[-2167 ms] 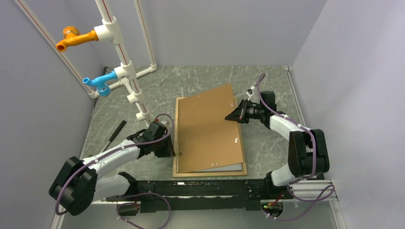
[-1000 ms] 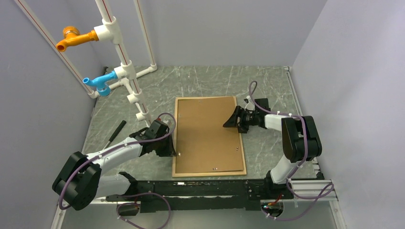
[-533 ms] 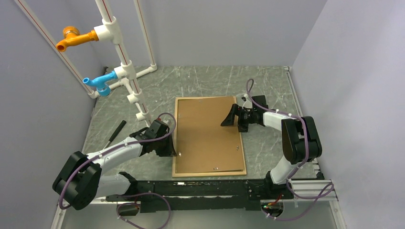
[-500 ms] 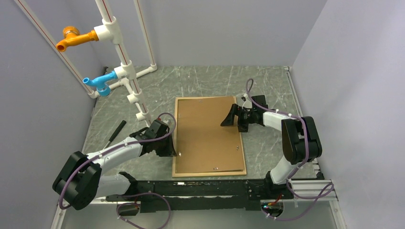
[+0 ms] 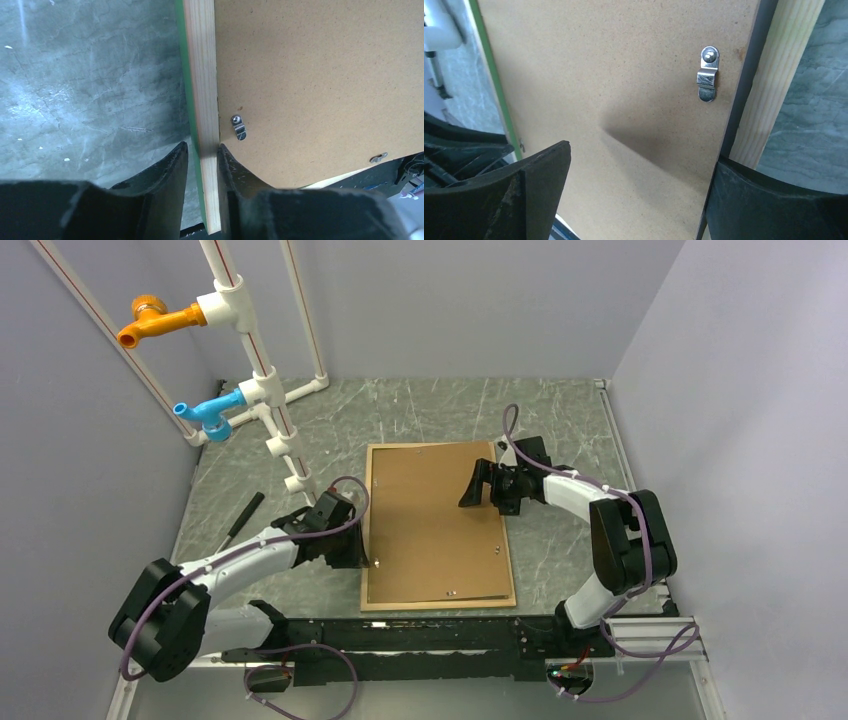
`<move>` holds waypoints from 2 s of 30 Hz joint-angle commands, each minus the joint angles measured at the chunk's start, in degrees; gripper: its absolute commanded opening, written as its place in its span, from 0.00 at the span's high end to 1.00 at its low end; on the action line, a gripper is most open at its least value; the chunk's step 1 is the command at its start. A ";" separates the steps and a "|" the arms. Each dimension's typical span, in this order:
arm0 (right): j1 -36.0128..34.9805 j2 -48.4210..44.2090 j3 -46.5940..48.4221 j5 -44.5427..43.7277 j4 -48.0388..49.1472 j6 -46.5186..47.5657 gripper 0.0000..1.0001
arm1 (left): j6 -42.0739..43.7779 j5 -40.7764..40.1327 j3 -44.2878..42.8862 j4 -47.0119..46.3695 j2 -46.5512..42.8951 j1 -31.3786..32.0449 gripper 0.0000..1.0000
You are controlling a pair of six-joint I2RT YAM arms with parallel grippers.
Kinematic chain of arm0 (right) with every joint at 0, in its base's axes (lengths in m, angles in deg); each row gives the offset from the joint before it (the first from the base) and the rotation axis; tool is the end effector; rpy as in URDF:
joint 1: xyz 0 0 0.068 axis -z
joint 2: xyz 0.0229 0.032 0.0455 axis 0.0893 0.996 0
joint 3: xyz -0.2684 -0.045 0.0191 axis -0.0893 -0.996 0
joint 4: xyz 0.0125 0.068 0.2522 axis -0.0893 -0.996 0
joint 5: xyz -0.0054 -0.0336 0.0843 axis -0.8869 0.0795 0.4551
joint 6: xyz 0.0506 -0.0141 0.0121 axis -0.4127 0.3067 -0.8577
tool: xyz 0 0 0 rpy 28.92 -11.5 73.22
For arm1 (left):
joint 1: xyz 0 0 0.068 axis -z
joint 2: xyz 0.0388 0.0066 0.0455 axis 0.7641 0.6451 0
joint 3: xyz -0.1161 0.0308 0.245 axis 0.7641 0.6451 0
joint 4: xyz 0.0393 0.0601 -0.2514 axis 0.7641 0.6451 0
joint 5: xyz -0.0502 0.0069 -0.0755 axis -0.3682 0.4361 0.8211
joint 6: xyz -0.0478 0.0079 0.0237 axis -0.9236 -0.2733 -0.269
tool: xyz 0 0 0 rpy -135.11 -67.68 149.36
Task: Put the photo into the frame
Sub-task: Place the photo frame item in the photo frame.
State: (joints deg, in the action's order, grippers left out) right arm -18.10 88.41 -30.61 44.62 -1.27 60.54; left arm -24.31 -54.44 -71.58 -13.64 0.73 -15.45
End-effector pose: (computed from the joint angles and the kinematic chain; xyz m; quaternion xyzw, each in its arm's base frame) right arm 0.2941 0.0856 0.1608 0.0236 0.9314 0.3153 0.1801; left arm 0.1698 -0.1218 0.1625 -0.0281 0.9652 -0.2020 0.1637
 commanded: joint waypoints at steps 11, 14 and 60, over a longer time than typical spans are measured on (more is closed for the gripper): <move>-4.12 -3.04 3.43 -23.89 -9.02 3.44 0.02 | 2.76 -1.03 -1.53 1.14 -7.72 0.25 0.44; -4.57 -3.66 3.61 -24.50 -9.45 3.46 0.01 | 3.00 -1.71 -1.79 1.61 -10.12 0.21 0.38; 1.71 -7.98 -2.94 -20.72 -16.58 0.94 0.00 | 0.37 0.67 1.53 -1.97 -9.85 1.35 0.01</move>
State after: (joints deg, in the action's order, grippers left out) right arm -16.15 80.00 -33.26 19.66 -21.07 61.96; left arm -22.84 -54.15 -69.42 -13.62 -11.73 -14.88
